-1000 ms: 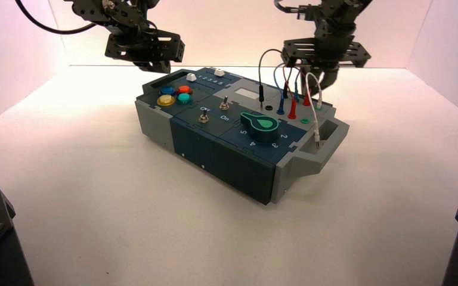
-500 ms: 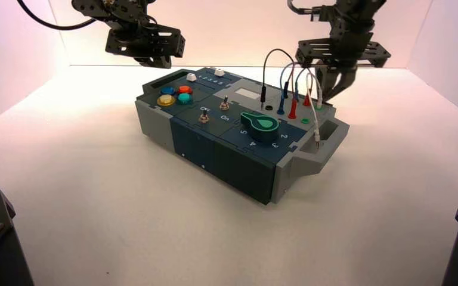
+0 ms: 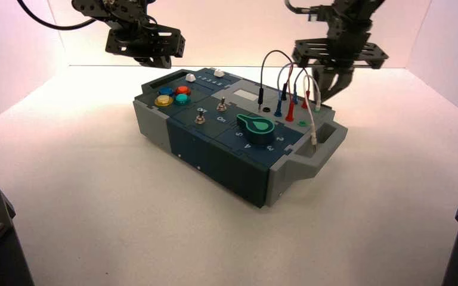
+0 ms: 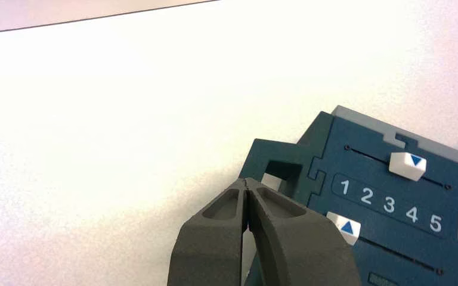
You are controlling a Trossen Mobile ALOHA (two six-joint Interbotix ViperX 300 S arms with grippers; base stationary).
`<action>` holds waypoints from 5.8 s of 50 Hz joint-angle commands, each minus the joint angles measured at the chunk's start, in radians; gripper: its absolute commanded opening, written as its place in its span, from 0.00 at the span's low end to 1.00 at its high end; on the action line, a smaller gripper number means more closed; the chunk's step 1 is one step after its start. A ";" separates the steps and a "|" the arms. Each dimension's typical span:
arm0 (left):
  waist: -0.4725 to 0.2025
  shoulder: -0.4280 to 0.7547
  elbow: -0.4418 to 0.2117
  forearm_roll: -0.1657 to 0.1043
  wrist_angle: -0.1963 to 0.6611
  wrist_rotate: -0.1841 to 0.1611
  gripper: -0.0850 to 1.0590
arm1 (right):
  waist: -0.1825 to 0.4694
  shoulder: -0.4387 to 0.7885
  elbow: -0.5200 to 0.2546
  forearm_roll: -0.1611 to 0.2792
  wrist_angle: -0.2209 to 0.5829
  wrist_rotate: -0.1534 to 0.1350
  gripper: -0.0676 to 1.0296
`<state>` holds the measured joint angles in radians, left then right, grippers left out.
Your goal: Rotate the box clockwise.
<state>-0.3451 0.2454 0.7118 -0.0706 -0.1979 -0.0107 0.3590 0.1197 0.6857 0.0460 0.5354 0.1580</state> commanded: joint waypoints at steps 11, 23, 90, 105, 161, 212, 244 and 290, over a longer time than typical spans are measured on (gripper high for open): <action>0.006 -0.040 -0.020 0.002 -0.005 0.003 0.05 | 0.083 -0.017 -0.031 0.052 0.011 -0.002 0.04; 0.008 -0.038 -0.020 0.002 -0.005 0.003 0.05 | 0.097 -0.015 -0.032 0.061 0.011 -0.002 0.04; -0.028 -0.120 -0.064 -0.009 0.245 0.046 0.05 | 0.092 0.048 -0.066 0.031 -0.002 -0.003 0.04; -0.029 -0.118 -0.075 -0.017 0.347 0.043 0.05 | 0.092 0.048 -0.067 0.029 0.000 -0.003 0.04; -0.018 0.115 -0.258 -0.018 0.399 0.052 0.05 | 0.086 0.049 -0.072 0.020 0.021 -0.003 0.04; -0.107 0.258 -0.572 -0.061 0.474 0.094 0.05 | 0.075 0.044 -0.072 0.028 0.029 -0.002 0.04; -0.189 0.376 -0.813 -0.173 0.578 0.140 0.05 | 0.075 0.044 -0.075 0.026 0.029 -0.002 0.04; -0.190 0.383 -0.934 -0.183 0.678 0.198 0.05 | 0.032 0.002 -0.048 0.008 0.032 -0.002 0.04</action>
<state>-0.5323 0.6765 -0.1933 -0.2516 0.4725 0.1825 0.4111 0.1641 0.6412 0.0629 0.5645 0.1580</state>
